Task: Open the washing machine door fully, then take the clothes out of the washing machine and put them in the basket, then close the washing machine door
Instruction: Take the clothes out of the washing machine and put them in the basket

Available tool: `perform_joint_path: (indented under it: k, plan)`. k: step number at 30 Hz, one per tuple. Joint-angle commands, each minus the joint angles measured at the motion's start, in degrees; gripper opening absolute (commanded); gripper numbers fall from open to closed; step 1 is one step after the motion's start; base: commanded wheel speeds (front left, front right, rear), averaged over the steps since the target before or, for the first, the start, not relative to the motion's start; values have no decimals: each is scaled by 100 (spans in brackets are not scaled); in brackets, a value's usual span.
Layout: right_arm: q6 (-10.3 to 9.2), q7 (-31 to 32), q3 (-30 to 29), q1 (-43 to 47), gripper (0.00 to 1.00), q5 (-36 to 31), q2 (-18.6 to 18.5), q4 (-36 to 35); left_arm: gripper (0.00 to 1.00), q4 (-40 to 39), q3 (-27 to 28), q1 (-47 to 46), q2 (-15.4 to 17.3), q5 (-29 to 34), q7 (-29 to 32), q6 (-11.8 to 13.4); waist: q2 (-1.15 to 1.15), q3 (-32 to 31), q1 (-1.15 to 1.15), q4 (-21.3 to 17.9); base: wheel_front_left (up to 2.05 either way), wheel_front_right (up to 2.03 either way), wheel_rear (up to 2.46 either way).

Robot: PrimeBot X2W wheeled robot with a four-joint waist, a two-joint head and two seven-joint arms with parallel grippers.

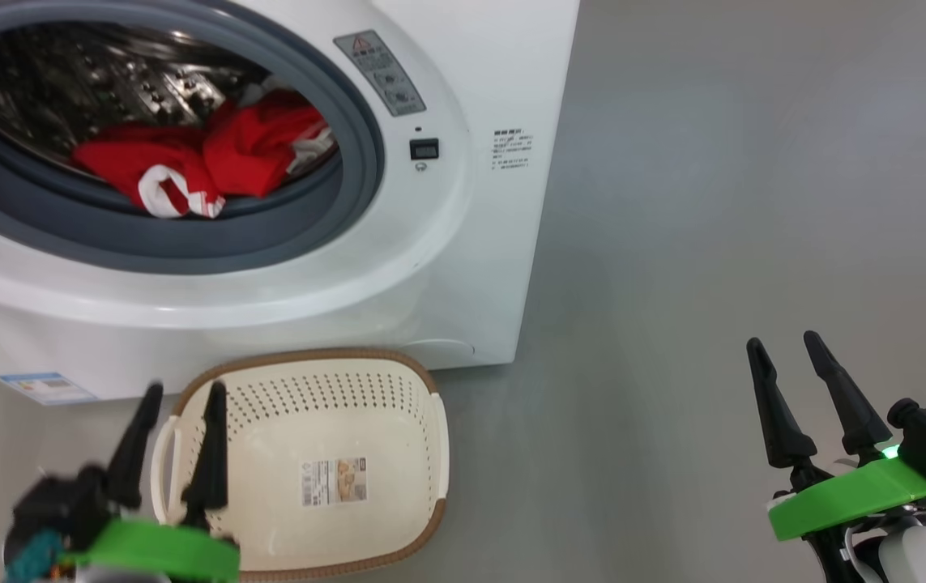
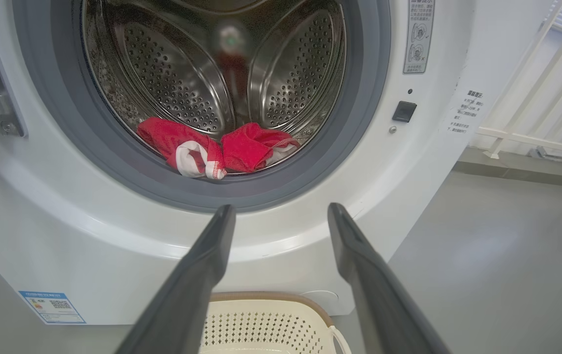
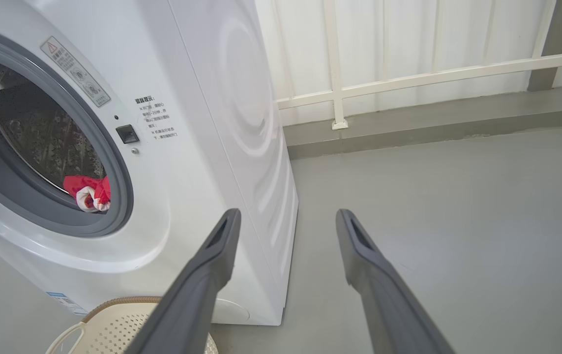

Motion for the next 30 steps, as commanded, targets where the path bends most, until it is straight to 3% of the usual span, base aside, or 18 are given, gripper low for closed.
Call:
perform_joint_path:
  k: [1, 15, 30]
  plan:
    - [35, -51, 81, -170, 100, -17, -41, -168, 100, 75, 132, -472, 168, 72, -29, 9, 0, 158, 0, 12, 0, 0, 0]
    - [35, -51, 204, -625, 100, -1, 140, -218, 100, 2738, -182, -3334, 498, 364, 177, 9, 0, 1002, 0, -357, 0, 0, 0]
    - [35, -51, 237, -911, 100, 31, 335, -265, 100, 4476, -473, -5570, 923, 480, 480, 12, 0, 1736, 0, -710, 0, 0, 0]
